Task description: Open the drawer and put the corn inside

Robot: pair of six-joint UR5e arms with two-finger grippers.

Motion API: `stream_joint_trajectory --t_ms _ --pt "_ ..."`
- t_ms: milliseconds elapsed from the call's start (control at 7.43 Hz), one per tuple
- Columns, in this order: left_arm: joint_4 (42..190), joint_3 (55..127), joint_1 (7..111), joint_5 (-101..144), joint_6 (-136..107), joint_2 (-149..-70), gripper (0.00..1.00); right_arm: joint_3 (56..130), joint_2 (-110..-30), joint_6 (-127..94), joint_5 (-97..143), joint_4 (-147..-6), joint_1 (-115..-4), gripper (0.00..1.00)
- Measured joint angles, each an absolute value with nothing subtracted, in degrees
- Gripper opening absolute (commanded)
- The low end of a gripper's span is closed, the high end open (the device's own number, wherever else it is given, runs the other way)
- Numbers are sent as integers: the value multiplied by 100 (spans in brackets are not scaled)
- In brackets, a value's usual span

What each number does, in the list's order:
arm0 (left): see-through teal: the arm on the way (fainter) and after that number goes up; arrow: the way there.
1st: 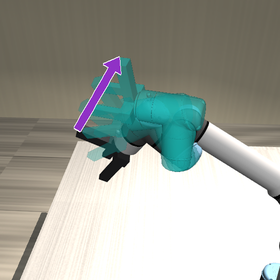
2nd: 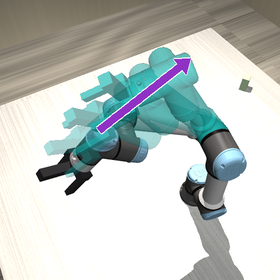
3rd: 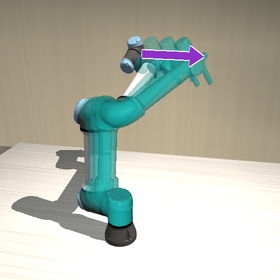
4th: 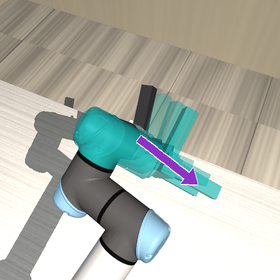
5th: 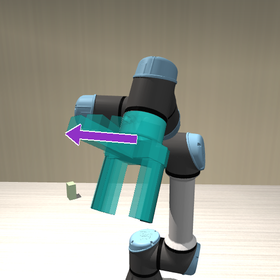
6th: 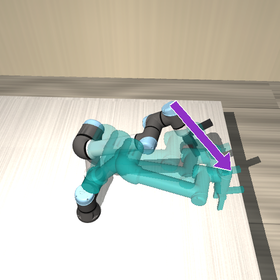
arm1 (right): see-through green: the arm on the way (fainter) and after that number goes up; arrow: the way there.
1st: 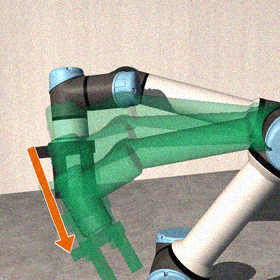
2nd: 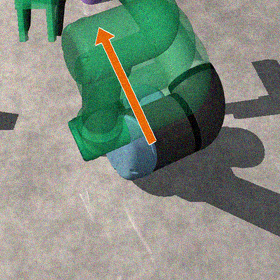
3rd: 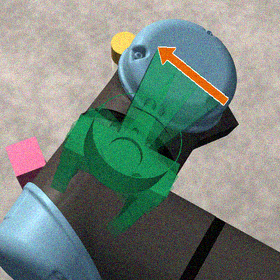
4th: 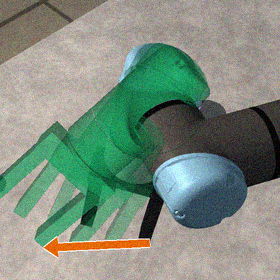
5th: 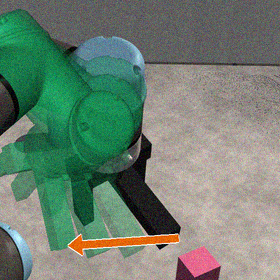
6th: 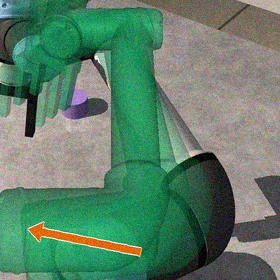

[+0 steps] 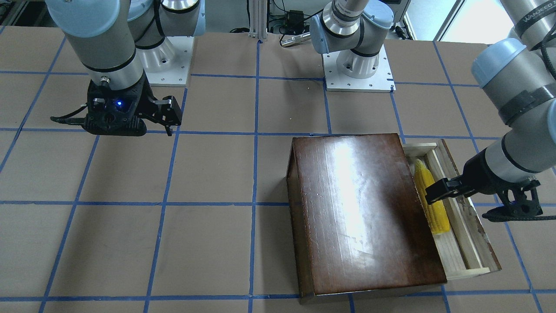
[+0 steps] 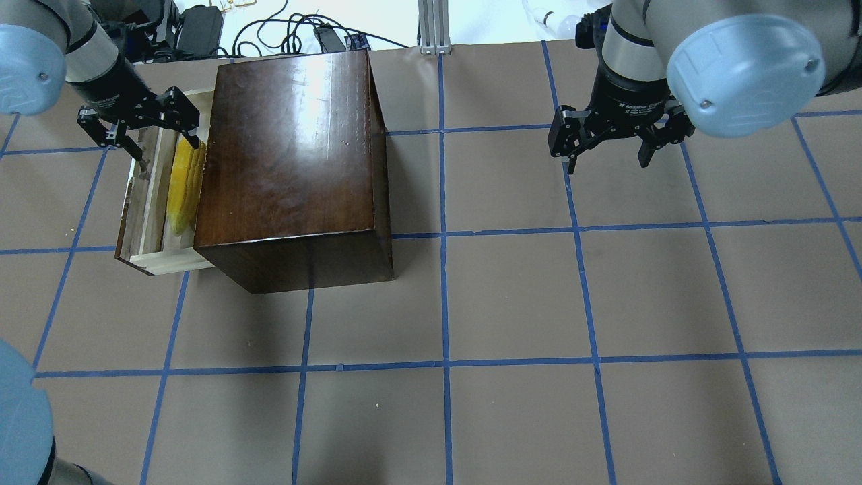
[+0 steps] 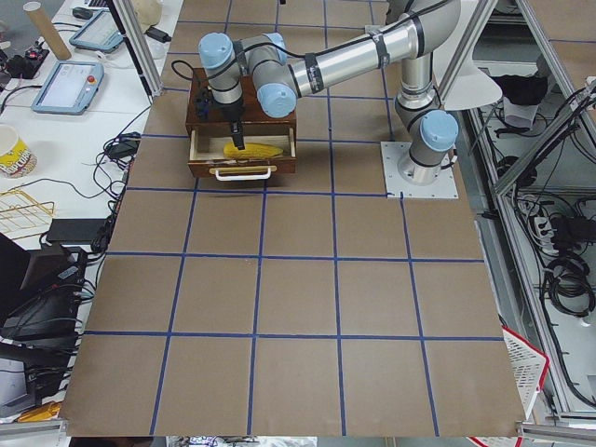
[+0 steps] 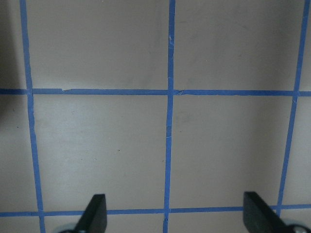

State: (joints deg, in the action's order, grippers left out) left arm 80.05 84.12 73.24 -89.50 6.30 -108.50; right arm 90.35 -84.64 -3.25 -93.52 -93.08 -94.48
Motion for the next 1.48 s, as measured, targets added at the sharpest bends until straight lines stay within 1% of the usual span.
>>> stream_joint_trajectory --t_ms 538,1212,1481 --pt "8588 8042 7588 -8974 357 -10384 100 9035 -8464 -325 -9352 -9311 -9448 100" --pt "8825 8066 8711 -9028 -463 -9885 100 9035 -8464 -325 -9343 -9308 -9448 100" --pt "8989 8194 9002 -8981 -536 -9683 100 9035 -8464 -325 -9343 -9308 -9448 100"
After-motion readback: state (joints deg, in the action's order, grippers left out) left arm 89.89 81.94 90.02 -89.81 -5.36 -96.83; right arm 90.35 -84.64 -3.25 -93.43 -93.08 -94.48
